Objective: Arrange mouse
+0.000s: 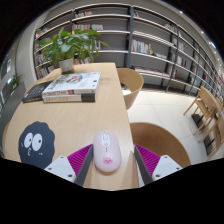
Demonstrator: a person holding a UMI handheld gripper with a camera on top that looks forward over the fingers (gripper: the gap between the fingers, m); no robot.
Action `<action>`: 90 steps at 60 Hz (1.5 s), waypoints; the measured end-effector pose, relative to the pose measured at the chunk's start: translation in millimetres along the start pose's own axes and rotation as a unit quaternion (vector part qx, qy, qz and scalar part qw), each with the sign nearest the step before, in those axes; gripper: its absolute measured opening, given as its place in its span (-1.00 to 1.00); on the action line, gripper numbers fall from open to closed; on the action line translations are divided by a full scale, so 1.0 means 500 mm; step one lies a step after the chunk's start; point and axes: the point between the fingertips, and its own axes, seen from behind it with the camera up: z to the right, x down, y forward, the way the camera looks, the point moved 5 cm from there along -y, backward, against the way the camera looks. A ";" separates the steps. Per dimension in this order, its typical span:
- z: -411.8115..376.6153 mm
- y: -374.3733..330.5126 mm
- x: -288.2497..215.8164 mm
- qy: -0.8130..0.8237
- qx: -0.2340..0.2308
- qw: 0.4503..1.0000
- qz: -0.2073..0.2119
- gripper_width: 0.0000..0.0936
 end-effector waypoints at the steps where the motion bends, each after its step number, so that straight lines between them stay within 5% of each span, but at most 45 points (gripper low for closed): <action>1: 0.001 0.004 -0.003 0.006 0.000 1.000 -0.001 0.76; 12: 0.011 0.020 -0.013 0.027 -0.004 1.000 0.001 0.37; 14: 0.012 0.018 -0.012 0.026 -0.003 1.000 0.000 0.04; 28: -0.004 0.004 -0.033 0.029 -0.002 0.999 -0.038 -0.26; 45: -0.131 -0.262 -0.442 0.023 0.017 0.986 0.163 -0.27; 53: -0.314 -0.308 -0.476 -0.015 -0.012 0.980 0.200 -0.27; 75: -0.522 -0.084 -0.097 -0.020 -0.029 0.999 0.009 -0.27; 86: -0.526 -0.036 0.021 -0.015 -0.026 0.998 -0.051 -0.25; 90: -0.525 -0.038 0.020 -0.013 -0.028 0.999 -0.039 -0.23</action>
